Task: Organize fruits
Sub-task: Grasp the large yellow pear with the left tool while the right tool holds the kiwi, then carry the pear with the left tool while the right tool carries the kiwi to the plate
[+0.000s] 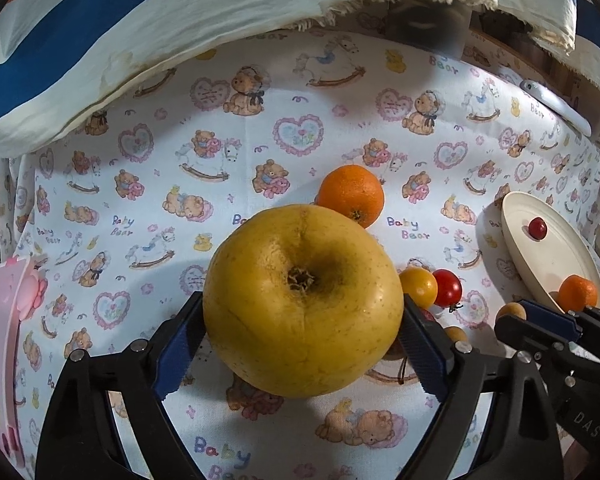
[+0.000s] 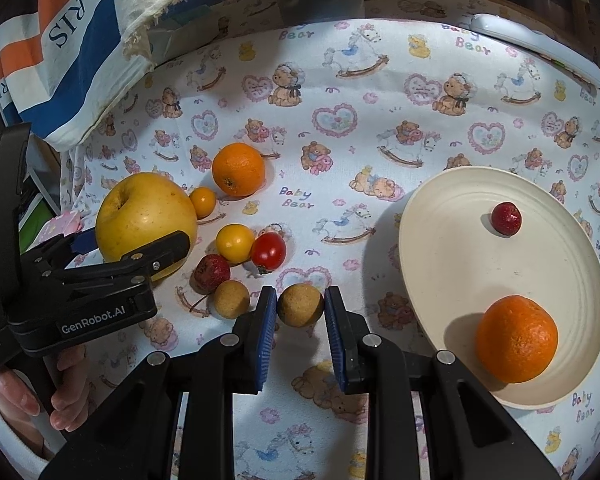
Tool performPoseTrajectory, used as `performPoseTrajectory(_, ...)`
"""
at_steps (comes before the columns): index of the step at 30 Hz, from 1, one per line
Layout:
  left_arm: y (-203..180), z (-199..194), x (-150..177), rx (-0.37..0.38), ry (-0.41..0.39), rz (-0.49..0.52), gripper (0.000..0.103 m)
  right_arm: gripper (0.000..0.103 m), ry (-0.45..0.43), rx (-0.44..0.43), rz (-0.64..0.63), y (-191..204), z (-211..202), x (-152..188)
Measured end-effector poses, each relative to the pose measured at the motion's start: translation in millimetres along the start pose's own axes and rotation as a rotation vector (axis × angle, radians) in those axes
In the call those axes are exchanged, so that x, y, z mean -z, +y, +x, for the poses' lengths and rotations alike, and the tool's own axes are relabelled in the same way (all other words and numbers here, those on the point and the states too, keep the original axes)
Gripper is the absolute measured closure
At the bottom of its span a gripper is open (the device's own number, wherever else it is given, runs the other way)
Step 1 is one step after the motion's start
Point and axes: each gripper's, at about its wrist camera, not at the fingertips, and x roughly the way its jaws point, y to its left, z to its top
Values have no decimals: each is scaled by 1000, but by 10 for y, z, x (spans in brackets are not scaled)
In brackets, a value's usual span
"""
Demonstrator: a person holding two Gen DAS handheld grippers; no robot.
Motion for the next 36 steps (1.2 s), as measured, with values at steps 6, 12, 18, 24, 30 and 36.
performPoseTrajectory(6, -58, -61, 43, -20, 19, 30, 14, 77, -12, -8, 20, -50, -54, -33)
performPoseTrajectory(12, 16, -182, 30, 31, 60, -13, 14, 77, -42, -8, 29, -66, -162, -65)
performPoseTrajectory(18, -36, -269, 40, 29, 94, 12, 14, 77, -66, -27, 47, -85, -301, -103)
performPoseTrajectory(24, -108, -513, 17, 66, 52, 30, 14, 77, -122, -29, 46, -61, -504, -137)
performPoseTrajectory(30, -195, -765, -14, 112, 7, 56, 14, 77, -170, -25, 82, -121, -696, -203)
performPoseTrajectory(36, -216, -1031, -104, 186, -17, 34, 14, 77, -275, 41, 82, -212, -1071, -337)
